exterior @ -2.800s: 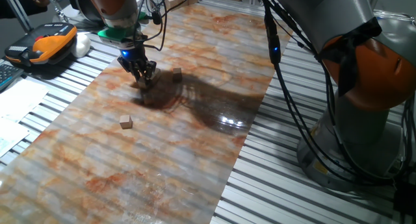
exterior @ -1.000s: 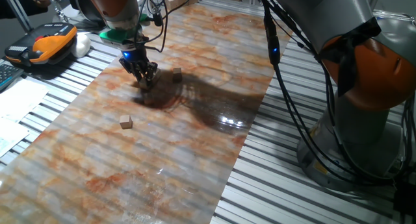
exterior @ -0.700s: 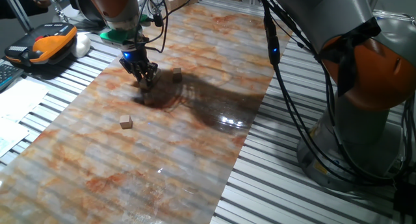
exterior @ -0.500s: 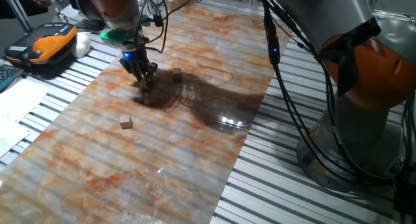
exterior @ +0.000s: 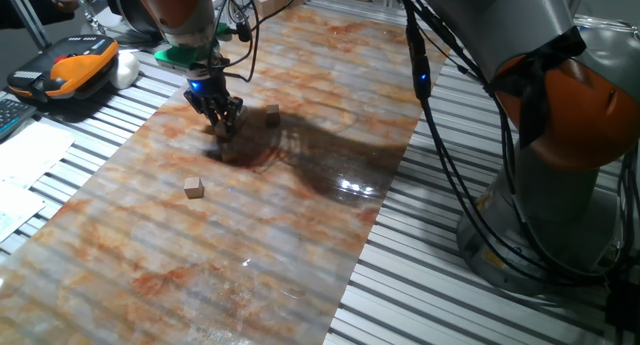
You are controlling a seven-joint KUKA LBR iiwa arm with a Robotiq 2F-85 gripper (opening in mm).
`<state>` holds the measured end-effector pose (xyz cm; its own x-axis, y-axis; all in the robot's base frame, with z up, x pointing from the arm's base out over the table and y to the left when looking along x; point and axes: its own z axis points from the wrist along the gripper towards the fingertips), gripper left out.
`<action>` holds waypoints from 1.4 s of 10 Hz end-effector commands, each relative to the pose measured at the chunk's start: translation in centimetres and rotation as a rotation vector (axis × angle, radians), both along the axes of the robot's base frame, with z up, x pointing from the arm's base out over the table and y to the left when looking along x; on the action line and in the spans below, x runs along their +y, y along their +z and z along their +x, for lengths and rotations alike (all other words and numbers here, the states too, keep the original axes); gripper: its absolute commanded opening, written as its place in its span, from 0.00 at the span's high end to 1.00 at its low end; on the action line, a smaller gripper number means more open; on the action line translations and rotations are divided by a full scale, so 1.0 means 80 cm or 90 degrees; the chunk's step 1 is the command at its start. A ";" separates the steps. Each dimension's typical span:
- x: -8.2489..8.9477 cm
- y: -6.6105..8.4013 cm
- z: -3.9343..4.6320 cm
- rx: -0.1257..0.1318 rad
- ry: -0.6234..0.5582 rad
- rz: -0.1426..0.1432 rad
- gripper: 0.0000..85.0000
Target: Stack the blocks into a pyramid shape
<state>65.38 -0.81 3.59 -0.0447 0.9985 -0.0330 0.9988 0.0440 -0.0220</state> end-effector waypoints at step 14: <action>0.001 0.001 -0.001 -0.001 -0.019 0.006 1.00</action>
